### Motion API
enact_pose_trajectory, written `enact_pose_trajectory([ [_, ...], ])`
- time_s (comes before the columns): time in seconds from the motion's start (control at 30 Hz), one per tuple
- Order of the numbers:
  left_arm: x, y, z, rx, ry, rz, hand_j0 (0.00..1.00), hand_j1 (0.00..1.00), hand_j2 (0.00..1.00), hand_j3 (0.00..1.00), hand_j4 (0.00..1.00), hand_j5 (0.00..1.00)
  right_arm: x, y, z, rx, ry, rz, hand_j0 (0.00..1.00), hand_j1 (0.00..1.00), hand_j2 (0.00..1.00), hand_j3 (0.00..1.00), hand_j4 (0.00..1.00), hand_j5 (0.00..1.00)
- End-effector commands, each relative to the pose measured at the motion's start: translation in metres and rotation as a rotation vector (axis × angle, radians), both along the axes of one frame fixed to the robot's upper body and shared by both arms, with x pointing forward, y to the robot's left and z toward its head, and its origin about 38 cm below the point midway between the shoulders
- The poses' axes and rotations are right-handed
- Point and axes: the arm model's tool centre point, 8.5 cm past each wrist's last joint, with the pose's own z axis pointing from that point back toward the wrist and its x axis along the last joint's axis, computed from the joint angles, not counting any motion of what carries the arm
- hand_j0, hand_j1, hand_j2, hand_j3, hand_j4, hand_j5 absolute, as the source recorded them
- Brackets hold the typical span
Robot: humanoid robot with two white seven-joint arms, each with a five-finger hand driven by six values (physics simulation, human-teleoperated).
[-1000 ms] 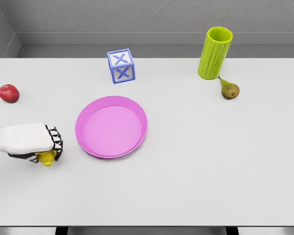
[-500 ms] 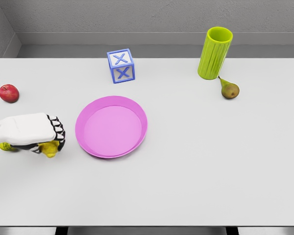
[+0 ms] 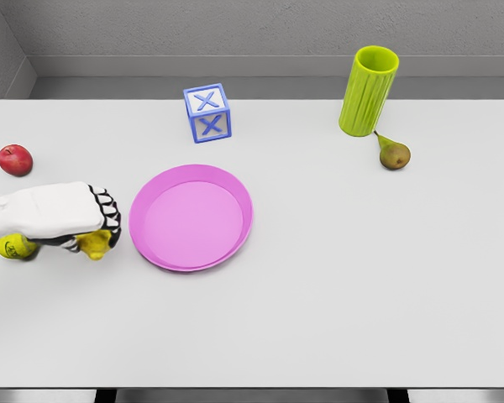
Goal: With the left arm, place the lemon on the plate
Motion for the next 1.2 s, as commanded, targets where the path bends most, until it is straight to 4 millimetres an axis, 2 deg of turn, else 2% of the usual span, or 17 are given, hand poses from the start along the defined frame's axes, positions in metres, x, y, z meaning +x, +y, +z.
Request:
enact_pose_trajectory([
  [0.0, 0.0, -0.002, 0.0, -0.013, 0.002, 0.0, 0.43, 0.43, 0.43, 0.43, 0.43, 0.43, 0.0, 0.0, 0.0, 0.0, 0.0, 0.0, 1.0, 1.0, 1.0, 1.0, 1.0, 1.0],
  [1.17, 0.017, -0.039, 0.019, -0.121, -0.078, -0.059, 0.43, 0.43, 0.43, 0.43, 0.43, 0.43, 0.0, 0.0, 0.0, 0.0, 0.0, 0.0, 1.0, 1.0, 1.0, 1.0, 1.0, 1.0],
])
